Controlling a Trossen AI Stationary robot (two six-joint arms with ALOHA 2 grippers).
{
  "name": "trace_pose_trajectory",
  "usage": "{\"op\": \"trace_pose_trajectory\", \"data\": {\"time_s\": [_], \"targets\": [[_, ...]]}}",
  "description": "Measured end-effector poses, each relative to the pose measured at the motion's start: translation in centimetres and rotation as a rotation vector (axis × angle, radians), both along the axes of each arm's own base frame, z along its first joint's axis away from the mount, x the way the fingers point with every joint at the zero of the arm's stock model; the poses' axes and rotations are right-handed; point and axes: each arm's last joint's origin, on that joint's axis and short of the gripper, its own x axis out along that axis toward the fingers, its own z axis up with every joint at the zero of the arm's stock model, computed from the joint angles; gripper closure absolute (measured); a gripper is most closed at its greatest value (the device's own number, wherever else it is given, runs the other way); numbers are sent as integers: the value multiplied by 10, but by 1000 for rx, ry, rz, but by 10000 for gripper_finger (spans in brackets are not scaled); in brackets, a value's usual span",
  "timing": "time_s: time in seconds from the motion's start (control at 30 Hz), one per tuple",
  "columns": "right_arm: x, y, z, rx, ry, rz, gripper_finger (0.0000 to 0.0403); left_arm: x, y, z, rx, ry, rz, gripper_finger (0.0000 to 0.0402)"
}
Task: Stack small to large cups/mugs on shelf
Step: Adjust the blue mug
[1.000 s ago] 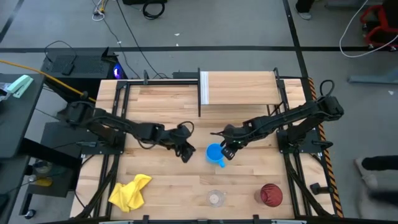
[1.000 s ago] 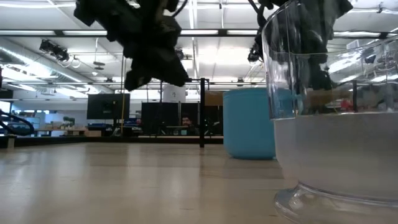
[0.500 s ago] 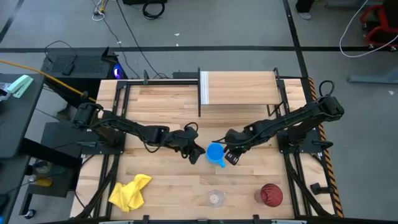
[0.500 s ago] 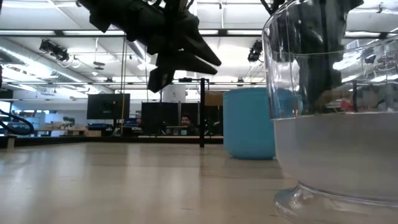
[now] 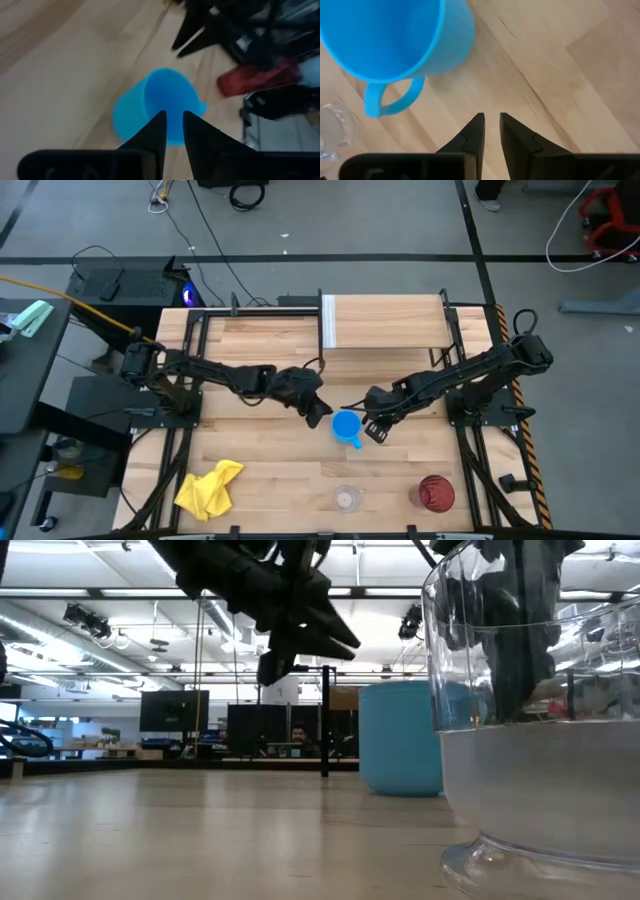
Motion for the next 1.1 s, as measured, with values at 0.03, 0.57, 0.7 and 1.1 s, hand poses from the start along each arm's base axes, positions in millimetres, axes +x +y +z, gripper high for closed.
{"op": "trace_pose_trajectory", "data": {"time_s": [0.03,0.57,0.7,1.1], "targets": [[-1,0,0,-2,5,3,337,0,1,1,15,36,-4,330],[-13,7,-2,-49,111,39,337,46,3,15,158,438,-67,242],[-16,15,-3,-53,120,55,337,63,2,5,141,520,-98,227],[-26,33,-3,-71,145,65,337,83,3,23,134,449,-117,209]]}}
